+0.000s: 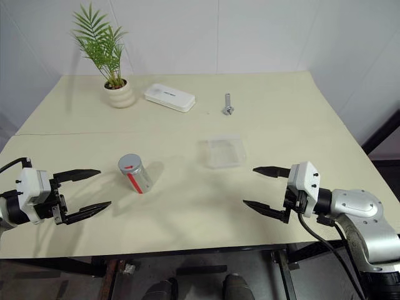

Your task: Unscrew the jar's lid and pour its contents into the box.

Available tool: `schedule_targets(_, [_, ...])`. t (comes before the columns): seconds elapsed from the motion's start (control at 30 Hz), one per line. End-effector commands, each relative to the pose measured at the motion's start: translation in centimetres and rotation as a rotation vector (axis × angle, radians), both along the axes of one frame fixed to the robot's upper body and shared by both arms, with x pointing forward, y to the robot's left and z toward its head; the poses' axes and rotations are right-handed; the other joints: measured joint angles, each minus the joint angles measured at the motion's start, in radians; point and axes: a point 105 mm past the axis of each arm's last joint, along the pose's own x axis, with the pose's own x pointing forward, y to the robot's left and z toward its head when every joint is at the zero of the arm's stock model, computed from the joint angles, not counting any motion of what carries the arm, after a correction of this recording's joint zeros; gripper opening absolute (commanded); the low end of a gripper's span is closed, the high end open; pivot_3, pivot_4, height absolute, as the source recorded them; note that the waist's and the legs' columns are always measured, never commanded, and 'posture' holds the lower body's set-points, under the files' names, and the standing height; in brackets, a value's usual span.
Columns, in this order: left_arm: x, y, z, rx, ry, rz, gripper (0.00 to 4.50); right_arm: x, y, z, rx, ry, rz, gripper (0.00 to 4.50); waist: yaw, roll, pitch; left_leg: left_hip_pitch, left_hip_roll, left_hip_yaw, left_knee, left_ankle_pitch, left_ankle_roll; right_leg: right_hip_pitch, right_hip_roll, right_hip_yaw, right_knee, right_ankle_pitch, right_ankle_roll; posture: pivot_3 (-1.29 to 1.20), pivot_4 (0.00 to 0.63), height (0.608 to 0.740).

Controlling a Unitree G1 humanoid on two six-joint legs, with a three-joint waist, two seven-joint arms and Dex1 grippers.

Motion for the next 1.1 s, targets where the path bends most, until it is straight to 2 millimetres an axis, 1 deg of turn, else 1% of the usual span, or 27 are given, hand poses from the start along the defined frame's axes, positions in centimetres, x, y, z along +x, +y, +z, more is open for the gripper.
schedule_targets(0.03, [-0.7,-0.1,1.1,-0.003,-0.049,0.011,4.50,0.3,0.8,1.0,0.023,-0.045,0.027,4.49,-0.001,0.000,0.000,0.000,0.000,0.000,0.000,0.000,0.000,0.000,0.000,0.000,0.000,0.000,0.000,0.00,0.150,0.740])
schedule_targets(0.13, [-1.2,0.2,0.0,-0.008,-0.055,0.084,4.50,1.4,1.4,1.0,0.038,-0.054,0.039,4.49,-0.007,-0.001,0.000,0.001,0.000,0.003,0.000,0.000,0.000,0.000,0.000,0.003,-0.001,0.000,0.000,0.00,0.150,0.740])
schedule_targets(0.2, [-1.3,-0.1,-0.4,-0.071,-0.078,0.184,4.50,1.9,2.2,1.5,0.060,-0.062,0.072,4.49,-0.004,-0.001,0.000,0.001,0.000,0.003,0.000,-0.001,0.001,-0.001,0.000,0.003,-0.001,0.000,0.000,0.00,0.150,0.740])
schedule_targets(0.27, [-1.3,-1.0,-1.3,-0.114,-0.098,0.294,4.50,2.4,3.4,2.3,0.086,-0.077,0.117,4.49,-0.003,-0.001,0.000,0.001,0.000,0.004,0.000,-0.001,0.002,-0.001,0.000,0.005,-0.001,0.000,0.001,0.00,0.150,0.740])
schedule_targets(0.37, [-1.2,-1.7,-2.0,-0.203,-0.135,0.467,4.50,2.4,5.1,3.0,0.109,-0.099,0.189,4.49,0.002,-0.003,-0.001,0.001,0.000,0.005,0.001,-0.002,0.002,-0.001,0.000,0.006,-0.001,0.002,0.003,0.00,0.150,0.740])
schedule_targets(0.4, [-1.2,-2.3,-2.5,-0.220,-0.137,0.511,4.50,2.5,5.7,3.3,0.114,-0.108,0.216,4.49,0.004,-0.004,-0.001,0.001,0.000,0.005,0.002,-0.002,0.002,-0.001,0.001,0.007,-0.001,0.002,0.004,0.00,0.150,0.740])
schedule_targets(0.5, [-1.1,-3.9,-3.3,-0.288,-0.146,0.583,4.50,2.5,6.8,4.3,0.126,-0.129,0.273,4.49,0.007,-0.004,-0.001,0.000,0.000,0.005,0.003,-0.002,0.002,-0.001,0.001,0.007,0.000,0.002,0.004,0.00,0.150,0.740])
schedule_targets(0.57, [-0.6,-4.3,-3.8,-0.316,-0.147,0.644,4.50,2.7,7.2,4.7,0.126,-0.140,0.297,4.49,0.007,-0.005,-0.001,0.000,-0.001,0.006,0.004,-0.002,0.003,-0.001,0.001,0.009,-0.001,0.003,0.005,0.00,0.150,0.740])
schedule_targets(0.63, [-0.1,-4.4,-4.5,-0.329,-0.145,0.686,4.50,2.8,7.6,4.8,0.115,-0.146,0.319,4.49,0.005,-0.006,-0.002,0.000,-0.001,0.006,0.006,-0.002,0.003,0.000,0.001,0.009,-0.001,0.003,0.005,0.00,0.150,0.740])
schedule_targets(0.73, [1.0,-4.7,-4.9,-0.334,-0.169,0.748,4.50,2.7,8.0,5.3,0.104,-0.147,0.358,4.49,0.004,-0.006,-0.002,0.001,-0.001,0.007,0.007,-0.002,0.003,0.000,0.001,0.010,-0.001,0.003,0.005,0.00,0.150,0.740])
schedule_targets(0.83, [2.2,-5.7,-5.3,-0.329,-0.185,0.738,4.50,2.3,8.5,5.3,0.100,-0.143,0.378,4.49,0.004,-0.006,-0.002,0.000,-0.001,0.007,0.008,-0.002,0.003,0.000,0.001,0.010,-0.001,0.003,0.005,0.00,0.150,0.740])
schedule_targets(0.97, [4.0,-6.1,-5.1,-0.355,-0.214,0.742,4.50,2.0,9.0,5.2,0.106,-0.142,0.386,4.49,0.004,-0.006,-0.002,0.000,0.000,0.008,0.008,-0.003,0.004,0.000,0.001,0.011,-0.001,0.003,0.005,0.00,0.150,0.740])
schedule_targets(1.1, [5.0,-6.5,-4.9,-0.361,-0.225,0.729,4.50,1.6,9.4,5.4,0.120,-0.148,0.388,4.49,0.005,-0.006,-0.002,0.000,0.000,0.008,0.008,-0.004,0.004,0.000,0.002,0.012,-0.001,0.004,0.006,0.00,0.150,0.740])
